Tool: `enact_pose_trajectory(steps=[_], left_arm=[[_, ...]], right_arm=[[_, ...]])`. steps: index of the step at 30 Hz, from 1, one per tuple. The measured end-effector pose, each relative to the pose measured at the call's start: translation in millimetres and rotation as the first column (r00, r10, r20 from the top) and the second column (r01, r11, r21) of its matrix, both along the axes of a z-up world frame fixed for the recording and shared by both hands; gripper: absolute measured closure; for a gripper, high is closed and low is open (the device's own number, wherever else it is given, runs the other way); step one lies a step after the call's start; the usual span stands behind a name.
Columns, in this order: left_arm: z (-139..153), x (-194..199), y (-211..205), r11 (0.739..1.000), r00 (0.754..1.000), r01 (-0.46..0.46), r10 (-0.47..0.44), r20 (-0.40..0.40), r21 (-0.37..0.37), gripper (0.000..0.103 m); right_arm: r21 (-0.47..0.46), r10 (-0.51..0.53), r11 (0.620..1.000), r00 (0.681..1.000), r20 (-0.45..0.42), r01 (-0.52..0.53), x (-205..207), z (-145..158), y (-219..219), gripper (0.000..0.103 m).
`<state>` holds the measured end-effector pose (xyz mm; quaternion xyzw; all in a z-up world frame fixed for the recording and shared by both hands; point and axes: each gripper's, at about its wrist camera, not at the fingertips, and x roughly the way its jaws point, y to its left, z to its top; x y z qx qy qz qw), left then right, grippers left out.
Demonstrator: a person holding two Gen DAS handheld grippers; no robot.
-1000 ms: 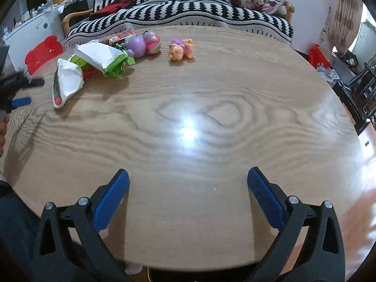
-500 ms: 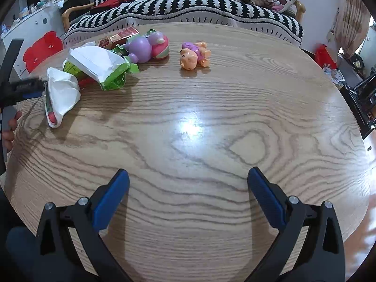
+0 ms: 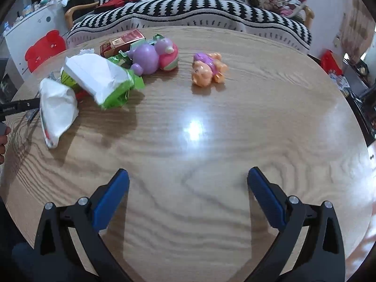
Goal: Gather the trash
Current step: 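Grasp the silver pill blister pack with the left gripper while the right gripper grasps the pink-orange toy doll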
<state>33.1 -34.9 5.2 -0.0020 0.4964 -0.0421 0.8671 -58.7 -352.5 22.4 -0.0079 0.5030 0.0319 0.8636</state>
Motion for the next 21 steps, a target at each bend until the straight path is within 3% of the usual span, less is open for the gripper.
enact_pose_trajectory(steps=[5, 14, 19, 20, 21], left_arm=[[-4, 6, 7, 0.998, 1.000, -0.015, 0.014, 0.022, 0.068, 0.006], [-4, 6, 18, 0.998, 0.998, 0.015, -0.020, 0.064, 0.068, 0.006], [-4, 8, 17, 0.995, 0.993, 0.078, -0.083, 0.081, 0.067, 0.006], [-4, 8, 17, 0.994, 0.992, 0.092, -0.097, 0.083, 0.067, 0.006], [-4, 8, 17, 0.992, 0.990, 0.108, -0.114, 0.087, 0.068, 0.007]], right_arm=[[0.000, 0.022, 1.000, 1.000, -0.021, -0.022, 41, -2, -3, 0.005], [0.001, -0.002, 1.000, 1.000, -0.010, 0.002, 107, -5, -7, 0.005], [0.000, 0.015, 1.000, 0.999, -0.035, -0.015, 132, -6, -7, 0.005], [-0.001, 0.017, 1.000, 0.999, -0.041, -0.017, 136, -6, -7, 0.006], [-0.001, 0.021, 1.000, 0.999, -0.049, -0.021, 139, -6, -7, 0.015]])
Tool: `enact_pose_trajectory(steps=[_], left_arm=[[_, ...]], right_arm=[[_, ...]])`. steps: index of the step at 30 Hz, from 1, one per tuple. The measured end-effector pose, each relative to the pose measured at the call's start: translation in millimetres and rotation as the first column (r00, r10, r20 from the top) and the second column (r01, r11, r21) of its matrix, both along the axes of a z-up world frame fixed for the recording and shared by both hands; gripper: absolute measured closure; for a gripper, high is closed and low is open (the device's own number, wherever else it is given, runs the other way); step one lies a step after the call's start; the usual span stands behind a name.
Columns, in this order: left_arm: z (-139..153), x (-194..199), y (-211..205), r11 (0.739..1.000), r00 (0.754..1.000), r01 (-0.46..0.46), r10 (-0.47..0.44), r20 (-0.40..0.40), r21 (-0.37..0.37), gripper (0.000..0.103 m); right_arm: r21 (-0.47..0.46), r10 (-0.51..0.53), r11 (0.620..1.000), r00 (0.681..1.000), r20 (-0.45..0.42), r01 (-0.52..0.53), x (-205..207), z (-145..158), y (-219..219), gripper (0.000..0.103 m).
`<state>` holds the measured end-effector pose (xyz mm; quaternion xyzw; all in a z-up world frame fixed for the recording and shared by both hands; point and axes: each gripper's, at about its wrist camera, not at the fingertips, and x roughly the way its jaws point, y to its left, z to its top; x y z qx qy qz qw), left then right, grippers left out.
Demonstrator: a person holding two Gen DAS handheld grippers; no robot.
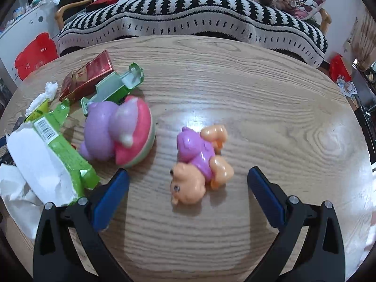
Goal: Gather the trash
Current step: 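Grasp the silver pill blister pack with the left gripper while the right gripper grasps the pink-orange toy doll, then carry the blister pack to the bin and open the left gripper while the right gripper drops the doll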
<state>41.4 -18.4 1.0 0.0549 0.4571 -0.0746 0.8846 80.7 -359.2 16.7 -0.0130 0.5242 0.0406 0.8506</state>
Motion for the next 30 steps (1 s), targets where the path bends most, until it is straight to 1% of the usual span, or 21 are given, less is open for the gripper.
enact_pose_trajectory(steps=[1, 2, 3, 4, 5, 7, 9, 10, 12, 14, 17, 19, 24, 26, 28, 30], left_arm=[[1, 0, -1, 1.000, 1.000, 0.013, -0.013, 0.006, -0.002, 0.014], [3, -1, -2, 1.000, 1.000, 0.025, -0.025, 0.018, -0.003, 0.043], [8, -2, -4, 0.999, 0.999, 0.033, -0.033, 0.034, 0.003, 0.067], [10, -1, -5, 1.000, 1.000, 0.017, -0.017, 0.025, 0.023, 0.076], [10, -1, -4, 1.000, 1.000, 0.006, -0.006, 0.020, 0.007, 0.076], [12, -2, -5, 0.999, 1.000, 0.012, -0.012, 0.011, -0.048, 0.077], [16, -5, -10, 0.999, 0.999, 0.022, -0.021, 0.029, -0.040, 0.082], [17, -6, -11, 0.999, 0.999, 0.023, -0.022, 0.030, -0.044, 0.100], [20, -7, -12, 0.998, 0.999, 0.023, -0.022, 0.025, -0.066, 0.100], [22, -9, -16, 0.997, 0.999, 0.033, -0.031, 0.030, -0.070, 0.100], [25, -14, -22, 0.996, 0.998, 0.049, -0.046, 0.037, -0.078, 0.100], [29, -18, -21, 0.993, 0.998, 0.052, -0.048, 0.043, -0.102, 0.100], [38, -27, -22, 0.992, 0.996, 0.062, -0.054, 0.070, -0.114, 0.100], [41, -34, -28, 0.990, 0.994, 0.081, -0.073, 0.076, -0.113, 0.100], [47, -47, -36, 0.988, 0.990, 0.115, -0.105, 0.090, -0.108, 0.100], [50, -64, -46, 0.981, 0.986, 0.147, -0.136, 0.092, -0.127, 0.100]], right_arm=[[0.004, -0.002, 1.000, 1.000, 0.011, 0.002, 1, 2, 0, 0.029], [0.006, -0.007, 1.000, 0.999, 0.036, 0.006, 1, 6, 0, 0.061], [0.008, -0.022, 1.000, 0.999, 0.045, 0.021, 2, 10, -1, 0.061], [0.015, -0.039, 0.999, 0.998, 0.044, 0.038, 0, 9, -2, 0.061], [0.016, -0.049, 0.999, 0.997, 0.052, 0.049, -1, 7, -2, 0.061], [0.023, -0.063, 0.998, 0.996, 0.060, 0.061, -6, 6, 1, 0.061], [0.033, -0.079, 0.996, 0.995, 0.065, 0.077, -10, 5, 2, 0.061], [0.029, -0.083, 0.996, 0.994, 0.067, 0.081, -12, 6, 2, 0.061], [0.013, -0.083, 0.996, 0.994, 0.072, 0.083, -16, 10, 4, 0.061], [0.009, -0.087, 0.996, 0.994, 0.072, 0.086, -21, 16, 3, 0.061], [-0.008, -0.090, 0.996, 0.993, 0.075, 0.091, -36, 27, -1, 0.061], [-0.023, -0.097, 0.995, 0.992, 0.077, 0.099, -48, 34, -5, 0.061], [0.008, -0.139, 0.990, 0.986, 0.096, 0.138, -87, 52, -25, 0.061], [0.022, -0.156, 0.988, 0.983, 0.099, 0.155, -105, 57, -35, 0.061], [0.037, -0.181, 0.983, 0.978, 0.104, 0.179, -132, 62, -47, 0.061], [0.071, -0.211, 0.976, 0.971, 0.111, 0.204, -161, 67, -59, 0.061]])
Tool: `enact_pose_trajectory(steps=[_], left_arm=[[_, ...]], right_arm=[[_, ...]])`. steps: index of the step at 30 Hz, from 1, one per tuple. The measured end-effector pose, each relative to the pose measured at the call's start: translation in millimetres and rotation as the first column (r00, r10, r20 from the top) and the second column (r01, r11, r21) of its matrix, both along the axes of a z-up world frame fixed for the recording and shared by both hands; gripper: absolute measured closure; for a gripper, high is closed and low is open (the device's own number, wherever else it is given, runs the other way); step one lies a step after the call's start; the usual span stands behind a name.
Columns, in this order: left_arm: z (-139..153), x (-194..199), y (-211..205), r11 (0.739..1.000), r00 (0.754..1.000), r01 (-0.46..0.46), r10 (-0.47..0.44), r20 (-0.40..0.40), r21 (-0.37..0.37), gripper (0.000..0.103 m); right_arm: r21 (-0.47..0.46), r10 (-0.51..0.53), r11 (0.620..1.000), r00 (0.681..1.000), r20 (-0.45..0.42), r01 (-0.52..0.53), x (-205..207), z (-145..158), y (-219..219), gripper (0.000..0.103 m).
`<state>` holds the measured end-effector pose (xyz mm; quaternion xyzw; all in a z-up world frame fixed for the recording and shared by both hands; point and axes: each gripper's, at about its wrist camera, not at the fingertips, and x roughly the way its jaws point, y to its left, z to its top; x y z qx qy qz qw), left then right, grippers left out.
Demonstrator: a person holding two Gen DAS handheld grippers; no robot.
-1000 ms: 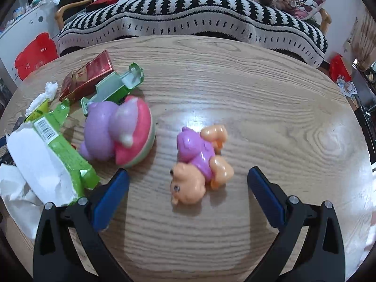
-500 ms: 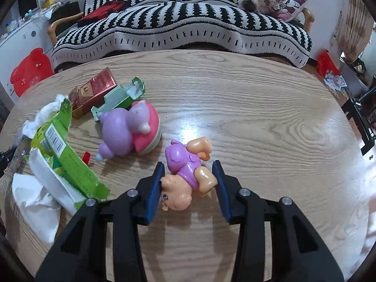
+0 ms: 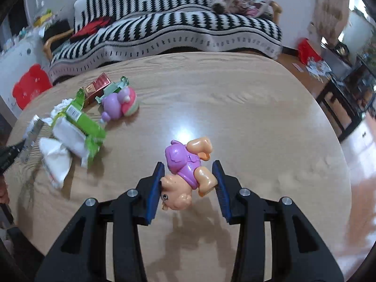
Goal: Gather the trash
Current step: 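Carry the blister pack to the bin and open the left gripper while the right gripper drops the doll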
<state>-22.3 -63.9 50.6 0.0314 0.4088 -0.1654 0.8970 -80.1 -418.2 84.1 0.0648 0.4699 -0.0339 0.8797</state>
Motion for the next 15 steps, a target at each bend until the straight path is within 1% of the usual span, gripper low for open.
enact_pose_trajectory(steps=[3, 6, 8, 10, 11, 13, 14, 15], left_arm=[[8, -32, -25, 0.994, 0.997, 0.079, -0.079, -0.005, -0.075, 0.100], [18, -81, -64, 0.979, 0.984, 0.177, -0.176, 0.024, -0.100, 0.100], [22, -113, -89, 0.962, 0.970, 0.244, -0.243, 0.029, -0.121, 0.100], [24, -152, -124, 0.939, 0.945, 0.326, -0.324, 0.042, -0.106, 0.100], [23, -165, -136, 0.929, 0.935, 0.354, -0.352, 0.039, -0.106, 0.100], [20, -198, -167, 0.891, 0.895, 0.444, -0.445, 0.017, -0.095, 0.100], [18, -216, -185, 0.870, 0.873, 0.487, -0.488, 0.010, -0.069, 0.100], [16, -226, -197, 0.856, 0.857, 0.514, -0.515, 0.005, -0.053, 0.100]], right_arm=[[0.062, -0.040, 0.997, 0.999, 0.019, 0.039, -50, 9, -18, 0.061], [0.084, -0.074, 0.994, 0.996, 0.039, 0.070, -108, 17, -35, 0.061], [0.092, -0.094, 0.992, 0.994, 0.050, 0.089, -143, 21, -44, 0.061], [0.099, -0.121, 0.988, 0.991, 0.060, 0.115, -180, 22, -52, 0.061], [0.104, -0.129, 0.987, 0.990, 0.064, 0.122, -195, 22, -54, 0.061], [0.115, -0.147, 0.984, 0.987, 0.070, 0.138, -225, 20, -59, 0.061], [0.118, -0.153, 0.983, 0.986, 0.074, 0.143, -241, 18, -61, 0.061], [0.117, -0.156, 0.982, 0.985, 0.074, 0.146, -253, 15, -62, 0.061]])
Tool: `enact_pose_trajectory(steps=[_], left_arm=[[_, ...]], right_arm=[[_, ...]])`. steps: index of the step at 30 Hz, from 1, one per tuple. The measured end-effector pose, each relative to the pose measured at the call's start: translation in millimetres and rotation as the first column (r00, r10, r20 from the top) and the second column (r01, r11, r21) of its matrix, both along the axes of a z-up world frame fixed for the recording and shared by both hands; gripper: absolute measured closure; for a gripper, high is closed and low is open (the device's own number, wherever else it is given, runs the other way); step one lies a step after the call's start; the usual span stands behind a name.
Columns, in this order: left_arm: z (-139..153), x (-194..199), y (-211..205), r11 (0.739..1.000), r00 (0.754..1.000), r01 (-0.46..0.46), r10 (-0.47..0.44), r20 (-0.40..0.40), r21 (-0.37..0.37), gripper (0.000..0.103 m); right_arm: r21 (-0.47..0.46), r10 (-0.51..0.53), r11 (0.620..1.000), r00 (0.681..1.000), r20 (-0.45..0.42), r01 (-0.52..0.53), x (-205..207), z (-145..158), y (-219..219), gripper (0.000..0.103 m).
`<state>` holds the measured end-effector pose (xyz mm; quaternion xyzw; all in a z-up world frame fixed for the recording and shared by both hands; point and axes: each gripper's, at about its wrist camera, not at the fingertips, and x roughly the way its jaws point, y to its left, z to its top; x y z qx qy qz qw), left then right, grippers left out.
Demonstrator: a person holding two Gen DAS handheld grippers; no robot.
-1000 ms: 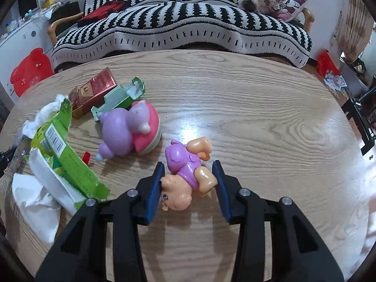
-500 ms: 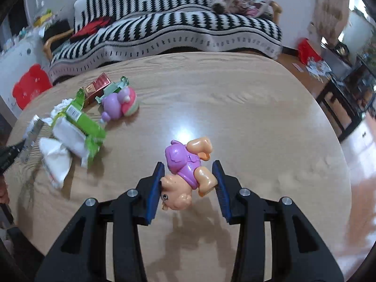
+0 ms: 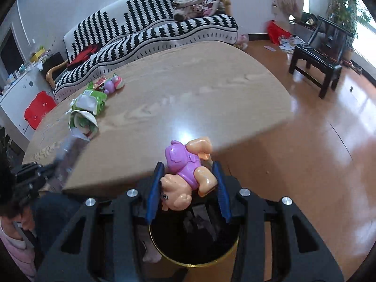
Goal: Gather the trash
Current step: 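Carry the blister pack to the bin and open the left gripper while the right gripper drops the doll, then move both open grippers back toward the table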
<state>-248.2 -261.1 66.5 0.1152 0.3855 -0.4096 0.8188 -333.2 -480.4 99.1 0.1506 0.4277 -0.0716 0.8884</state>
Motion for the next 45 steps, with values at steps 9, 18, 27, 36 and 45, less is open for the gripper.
enact_pose_trajectory(steps=[9, 18, 27, 36, 45], left_arm=[[-63, -43, -82, 0.979, 0.981, 0.140, -0.117, -0.157, 0.149, 0.100], [-77, -46, -93, 0.969, 0.975, 0.152, -0.115, -0.191, 0.193, 0.100], [-75, -40, -85, 0.976, 0.970, 0.139, -0.099, -0.223, 0.169, 0.095], [-9, -13, -14, 0.991, 0.992, -0.120, 0.122, -0.018, 0.054, 0.007], [-1, 69, 139, 0.852, 0.859, -0.509, 0.512, 0.008, 0.124, 0.007]], right_arm=[[0.180, -0.106, 0.976, 0.991, -0.085, 0.119, -49, -91, -18, 0.061], [0.266, -0.113, 0.954, 0.987, -0.115, 0.140, -52, -123, -24, 0.061], [0.398, -0.168, 0.896, 0.980, -0.110, 0.198, -44, -131, -34, 0.031], [0.370, -0.245, 0.896, 0.968, -0.049, 0.245, -39, -97, -36, 0.008], [0.074, 0.025, 0.997, 1.000, 0.008, -0.026, 41, -38, 44, 0.007]])
